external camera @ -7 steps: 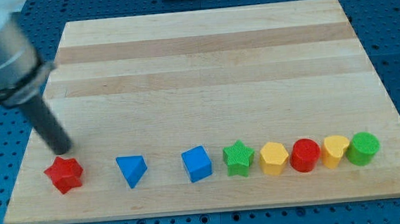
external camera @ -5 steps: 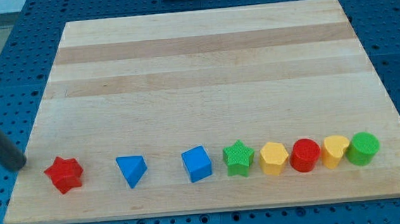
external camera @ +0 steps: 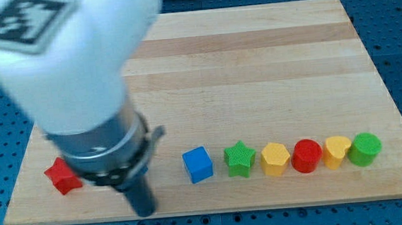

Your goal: Move the green star towards the center

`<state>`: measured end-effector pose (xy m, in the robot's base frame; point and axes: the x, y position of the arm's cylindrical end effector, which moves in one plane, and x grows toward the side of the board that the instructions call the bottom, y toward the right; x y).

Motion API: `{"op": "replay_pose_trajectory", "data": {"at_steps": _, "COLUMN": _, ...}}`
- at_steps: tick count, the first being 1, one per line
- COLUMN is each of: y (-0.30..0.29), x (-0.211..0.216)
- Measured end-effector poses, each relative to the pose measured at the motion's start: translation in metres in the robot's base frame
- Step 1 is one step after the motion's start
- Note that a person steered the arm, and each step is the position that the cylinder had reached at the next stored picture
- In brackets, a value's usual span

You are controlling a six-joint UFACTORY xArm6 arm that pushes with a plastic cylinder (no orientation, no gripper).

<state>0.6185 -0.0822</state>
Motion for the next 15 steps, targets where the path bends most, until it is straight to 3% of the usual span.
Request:
{"op": "replay_pose_trajectory", "data": {"at_steps": 2, "y": 0.100, "x": 0.000}}
{"op": "replay_pose_trajectory", "data": {"at_steps": 4, "y": 0.141, "x": -0.002}}
{"op": "replay_pose_trajectory", "data": {"at_steps": 8, "y": 0.137, "x": -0.043}}
{"op": "replay_pose_trajectory", "data": {"at_steps": 12, "y": 0.118, "x": -0.032}}
{"op": "replay_pose_trajectory", "data": {"at_steps": 15, "y": 0.096, "x": -0.079}}
